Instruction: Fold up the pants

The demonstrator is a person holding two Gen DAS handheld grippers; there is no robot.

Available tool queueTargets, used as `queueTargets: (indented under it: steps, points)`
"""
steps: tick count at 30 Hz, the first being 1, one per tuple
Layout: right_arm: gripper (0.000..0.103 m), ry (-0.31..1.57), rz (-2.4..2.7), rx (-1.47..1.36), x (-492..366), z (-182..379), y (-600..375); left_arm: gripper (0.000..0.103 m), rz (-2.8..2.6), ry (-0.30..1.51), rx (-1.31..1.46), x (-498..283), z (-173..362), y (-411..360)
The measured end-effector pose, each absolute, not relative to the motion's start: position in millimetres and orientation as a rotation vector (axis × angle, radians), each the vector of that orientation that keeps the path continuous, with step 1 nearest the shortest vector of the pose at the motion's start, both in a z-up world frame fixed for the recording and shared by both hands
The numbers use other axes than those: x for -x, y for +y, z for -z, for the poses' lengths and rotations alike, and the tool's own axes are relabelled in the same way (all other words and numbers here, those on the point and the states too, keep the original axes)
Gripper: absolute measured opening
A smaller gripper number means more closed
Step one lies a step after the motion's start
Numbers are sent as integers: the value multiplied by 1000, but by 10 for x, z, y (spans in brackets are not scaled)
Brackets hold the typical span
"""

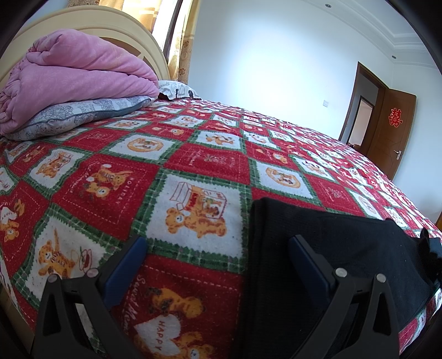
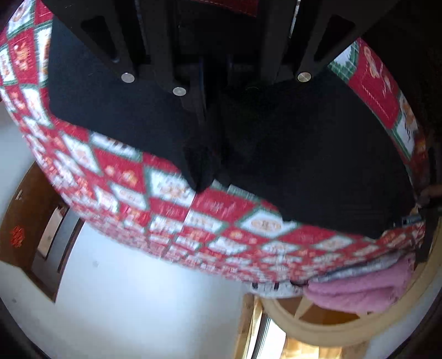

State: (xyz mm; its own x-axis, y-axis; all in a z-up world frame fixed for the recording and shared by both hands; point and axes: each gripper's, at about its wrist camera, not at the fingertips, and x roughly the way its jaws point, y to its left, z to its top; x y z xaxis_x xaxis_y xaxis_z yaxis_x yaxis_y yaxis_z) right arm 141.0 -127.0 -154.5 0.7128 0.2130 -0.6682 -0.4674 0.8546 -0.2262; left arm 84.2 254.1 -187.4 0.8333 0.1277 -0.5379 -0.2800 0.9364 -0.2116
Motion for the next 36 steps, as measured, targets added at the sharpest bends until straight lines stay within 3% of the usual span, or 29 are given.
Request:
queueTargets:
  steps: [6,10,13,19,24,29,33,36]
  points:
    - [15,683,-369,543,-1344,1667,-1139,103,-219,547,291,-835,1873,2543]
    - [24,691,-360,651,-1207,1671,-1153,103,-222,561,300,-861,1834,2570]
    - [36,719,-394,550,-1173,1515,-1285,103,-232,558,306,-857,1823,2595]
    - [49,655,-432,329,-1246,1170,-1451,103,-261,537,323,-816,1817,2636]
    - [52,837,-488,301,-1479,1561,-1236,103,-287,530,319,-806,1718,2570]
    - [52,724,-506,579,-1007,1497,-1004,103,-143,447,259,-810,1257,2036]
    - [52,772,-520,462,-991,1283,-1446,103,109,486,227,-976,1055,1313]
    - [52,822,-434,218,-1137,1084,-2165,103,286,574,208,-1258,1088,693]
